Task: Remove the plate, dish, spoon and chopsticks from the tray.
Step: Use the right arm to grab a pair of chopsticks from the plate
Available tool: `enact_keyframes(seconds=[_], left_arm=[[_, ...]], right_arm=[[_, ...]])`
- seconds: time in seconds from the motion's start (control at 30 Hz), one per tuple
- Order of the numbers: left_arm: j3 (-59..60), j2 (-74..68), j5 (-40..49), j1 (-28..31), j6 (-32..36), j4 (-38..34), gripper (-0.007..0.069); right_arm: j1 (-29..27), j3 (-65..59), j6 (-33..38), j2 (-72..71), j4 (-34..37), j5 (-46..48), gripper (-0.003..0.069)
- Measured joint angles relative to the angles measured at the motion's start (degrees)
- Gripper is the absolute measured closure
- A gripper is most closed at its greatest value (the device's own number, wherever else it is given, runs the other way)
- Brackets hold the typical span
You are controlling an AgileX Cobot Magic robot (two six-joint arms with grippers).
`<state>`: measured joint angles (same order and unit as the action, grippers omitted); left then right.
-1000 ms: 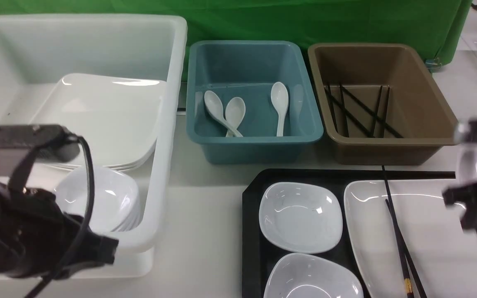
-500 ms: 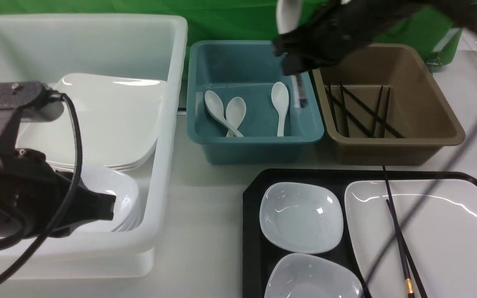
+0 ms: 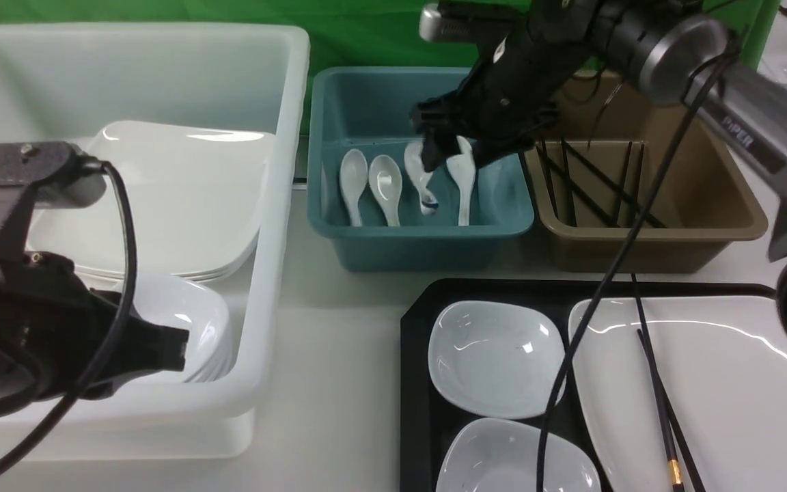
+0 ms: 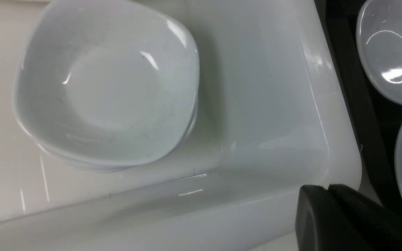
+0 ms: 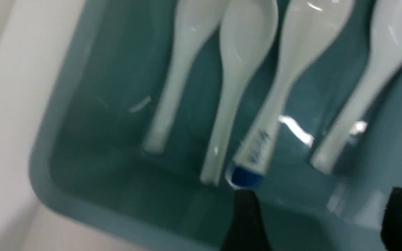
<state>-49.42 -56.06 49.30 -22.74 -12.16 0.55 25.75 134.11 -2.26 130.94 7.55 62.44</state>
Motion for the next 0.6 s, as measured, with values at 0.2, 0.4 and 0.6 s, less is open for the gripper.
enact_keyframes(seconds=[0.2,0.4,0.6], left_arm=[[0.0,0.0,0.01,0.0,0.0,-0.15,0.0616],[0.0,0.0,0.01,0.0,0.21,-0.15,0.0616],[0.0,0.0,0.33,0.0,0.21,-0.15,0.0616]], right_arm=[[-0.47,-6.89,-0.12,-14.15,-10.88,2.39,0.0582],[-0.47,-32.38,-3.12,-30.5,-14.9,2.22,0.0578],[-2.18,-59.81,-10.91,-36.44,-17.31,-6.63,0.0251]])
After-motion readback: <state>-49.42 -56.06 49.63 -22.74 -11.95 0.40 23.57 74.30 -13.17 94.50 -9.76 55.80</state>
